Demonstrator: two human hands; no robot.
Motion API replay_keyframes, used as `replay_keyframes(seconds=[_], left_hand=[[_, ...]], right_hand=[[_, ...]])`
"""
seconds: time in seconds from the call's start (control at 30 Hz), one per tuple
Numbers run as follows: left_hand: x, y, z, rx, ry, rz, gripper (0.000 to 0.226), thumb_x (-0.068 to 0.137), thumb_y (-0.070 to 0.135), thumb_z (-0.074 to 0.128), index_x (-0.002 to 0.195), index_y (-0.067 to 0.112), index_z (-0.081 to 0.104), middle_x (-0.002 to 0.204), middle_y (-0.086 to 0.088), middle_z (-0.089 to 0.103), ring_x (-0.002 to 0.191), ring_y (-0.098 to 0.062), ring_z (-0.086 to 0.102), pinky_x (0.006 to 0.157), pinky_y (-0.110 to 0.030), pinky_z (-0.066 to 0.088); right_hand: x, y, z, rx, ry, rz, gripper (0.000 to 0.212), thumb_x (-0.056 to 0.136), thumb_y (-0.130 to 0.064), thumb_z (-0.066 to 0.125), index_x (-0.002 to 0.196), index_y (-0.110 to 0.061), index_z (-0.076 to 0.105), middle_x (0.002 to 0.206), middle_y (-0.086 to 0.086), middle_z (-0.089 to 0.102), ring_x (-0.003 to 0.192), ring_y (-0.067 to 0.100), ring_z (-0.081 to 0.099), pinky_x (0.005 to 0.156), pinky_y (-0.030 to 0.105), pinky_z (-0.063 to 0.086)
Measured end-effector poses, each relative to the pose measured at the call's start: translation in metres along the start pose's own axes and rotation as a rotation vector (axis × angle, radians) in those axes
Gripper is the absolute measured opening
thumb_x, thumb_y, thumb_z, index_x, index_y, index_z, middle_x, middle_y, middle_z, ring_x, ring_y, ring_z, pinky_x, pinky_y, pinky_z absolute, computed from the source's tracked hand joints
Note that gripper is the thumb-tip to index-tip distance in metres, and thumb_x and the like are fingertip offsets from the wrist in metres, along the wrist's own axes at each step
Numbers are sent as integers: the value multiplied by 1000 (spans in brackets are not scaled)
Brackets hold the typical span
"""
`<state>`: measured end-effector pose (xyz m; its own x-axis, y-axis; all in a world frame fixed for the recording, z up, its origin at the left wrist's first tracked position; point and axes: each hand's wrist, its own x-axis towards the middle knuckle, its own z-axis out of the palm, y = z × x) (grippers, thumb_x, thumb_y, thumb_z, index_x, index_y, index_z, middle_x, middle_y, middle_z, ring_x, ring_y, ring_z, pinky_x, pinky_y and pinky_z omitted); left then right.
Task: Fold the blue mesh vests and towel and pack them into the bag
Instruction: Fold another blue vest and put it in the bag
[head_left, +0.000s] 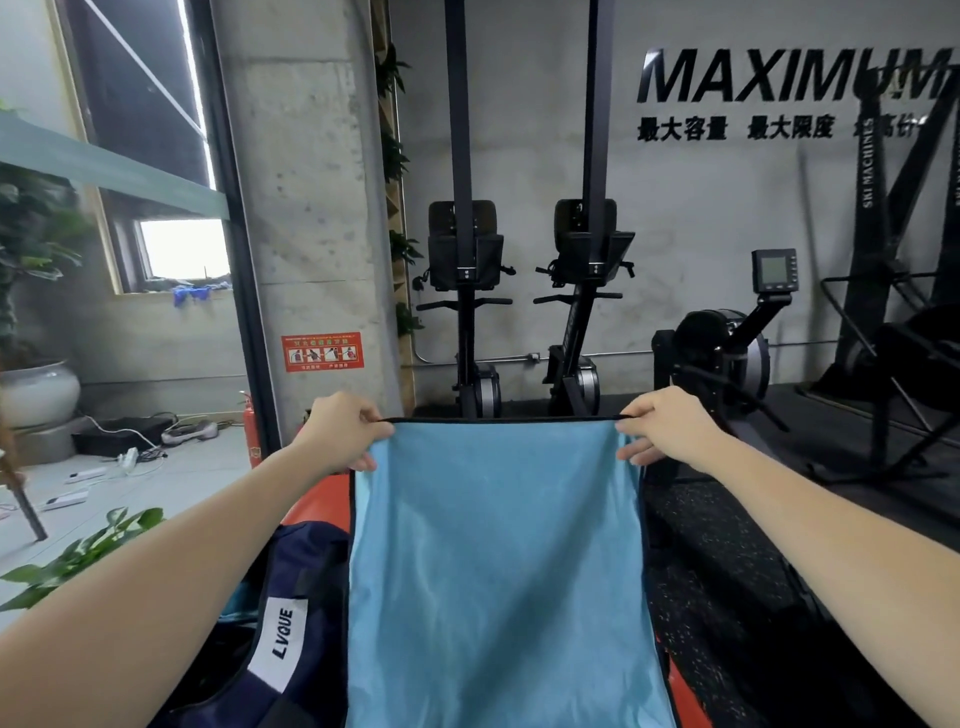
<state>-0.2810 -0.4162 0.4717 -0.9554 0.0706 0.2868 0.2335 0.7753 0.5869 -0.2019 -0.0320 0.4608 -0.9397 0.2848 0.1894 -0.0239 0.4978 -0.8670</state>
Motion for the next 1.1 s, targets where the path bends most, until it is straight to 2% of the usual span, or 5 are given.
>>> replay_keyframes(seconds=[0.23, 0.4, 0.67, 0.83, 1.1], left_hand=[[61, 25, -4, 81, 110, 110, 26, 97, 23, 59, 120, 16, 68, 114, -1, 69, 101, -16, 65, 83, -28, 55], [100, 61, -37, 12, 347, 218, 18, 97, 6, 56, 109, 6, 70, 98, -8, 65, 79, -17, 60, 69, -23, 45], [86, 86, -101, -12, 626, 356, 25, 98, 12, 50, 110, 7, 71, 106, -12, 68, 89, -18, 54, 76, -26, 39], [18, 53, -84, 32, 542, 407, 20, 98, 14, 53, 104, 6, 71, 97, -8, 67, 86, -17, 54, 75, -27, 36], [-158, -76, 34, 83, 262, 439, 25, 86, -1, 58, 96, 15, 74, 97, 3, 72, 96, -21, 65, 87, -20, 40]], right_hand=[[64, -18, -4, -104, 56, -50, 16, 97, -3, 59, 112, 1, 62, 102, 17, 67, 76, 24, 72, 68, 32, 62], [104, -64, -36, -198, 282, -261, 8, 95, -14, 64, 92, -19, 70, 96, 13, 73, 88, 24, 72, 92, 42, 56], [72, -133, -71, -202, 512, -580, 23, 96, -20, 62, 115, -9, 71, 105, 2, 71, 92, 11, 62, 90, 25, 49], [13, -95, -64, -157, 431, -576, 20, 93, -18, 67, 110, -10, 74, 103, 3, 73, 94, 17, 67, 97, 32, 51], [-148, 64, -4, -274, 76, -334, 9, 82, -18, 80, 83, -27, 78, 77, -13, 74, 73, 1, 66, 73, 23, 51]])
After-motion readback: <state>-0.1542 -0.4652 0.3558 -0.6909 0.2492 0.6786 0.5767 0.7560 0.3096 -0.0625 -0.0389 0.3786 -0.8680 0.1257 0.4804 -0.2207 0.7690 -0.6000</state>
